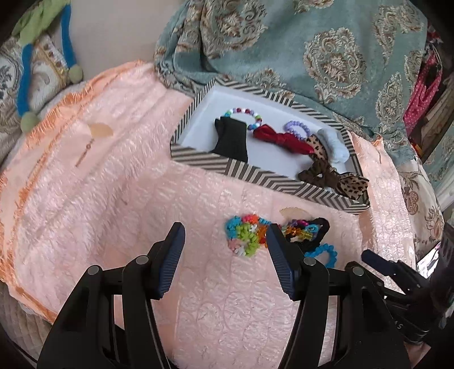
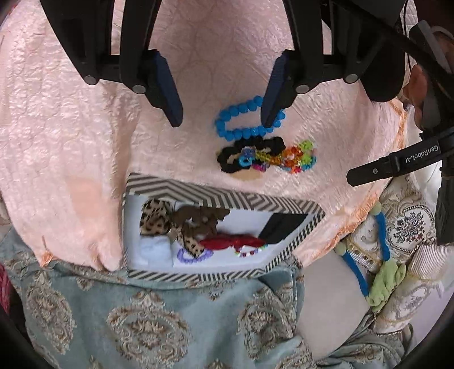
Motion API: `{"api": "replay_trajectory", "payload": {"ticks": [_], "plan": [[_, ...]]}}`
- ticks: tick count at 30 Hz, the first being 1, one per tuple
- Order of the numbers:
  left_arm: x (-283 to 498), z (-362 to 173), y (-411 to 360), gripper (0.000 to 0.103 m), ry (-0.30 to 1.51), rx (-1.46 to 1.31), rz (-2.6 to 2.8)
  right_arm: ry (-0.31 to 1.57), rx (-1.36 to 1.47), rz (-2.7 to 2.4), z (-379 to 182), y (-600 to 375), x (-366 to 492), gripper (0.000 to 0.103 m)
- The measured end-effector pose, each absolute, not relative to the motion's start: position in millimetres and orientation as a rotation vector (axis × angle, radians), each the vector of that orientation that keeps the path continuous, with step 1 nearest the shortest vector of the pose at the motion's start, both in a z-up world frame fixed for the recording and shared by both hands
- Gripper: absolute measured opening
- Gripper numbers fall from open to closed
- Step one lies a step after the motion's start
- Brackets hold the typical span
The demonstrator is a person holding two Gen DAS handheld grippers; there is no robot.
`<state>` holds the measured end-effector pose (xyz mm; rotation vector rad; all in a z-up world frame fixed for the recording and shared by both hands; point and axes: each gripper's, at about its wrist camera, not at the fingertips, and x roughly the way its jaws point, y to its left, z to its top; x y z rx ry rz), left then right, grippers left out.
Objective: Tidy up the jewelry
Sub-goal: 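Move both tools back over the remaining bracelet pile, then grasp a teal bead strand with the left tool while the right grasps a blue bracelet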
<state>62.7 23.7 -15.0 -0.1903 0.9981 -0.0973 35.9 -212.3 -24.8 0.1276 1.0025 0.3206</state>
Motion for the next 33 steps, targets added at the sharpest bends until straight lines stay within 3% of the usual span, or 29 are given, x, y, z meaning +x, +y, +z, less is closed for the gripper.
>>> {"api": "replay_trajectory", "payload": {"ticks": [15,26,27,28,30,33], "plan": [[85,-59,27,0.059,1.119,-0.153,-0.071,1.023,0.098,0.354,-56,-202,47,0.029],[109,-75,18,0.059,1.113,-0.179,-0.099,1.013,0.095,0.365,-58,-202,50,0.029],[110,-75,17,0.049,1.105,-0.184,-0.111,1.010,0.092,0.368,-58,-201,50,0.029],[111,-75,16,0.028,1.103,-0.190,-0.130,1.008,0.086,0.369,-58,-200,50,0.028],[111,-75,17,0.011,1.110,-0.211,-0.155,1.004,0.064,0.378,-58,-197,50,0.008],[109,-72,21,0.011,1.114,-0.236,-0.168,1.005,0.069,0.396,-57,-196,49,0.008]]}}
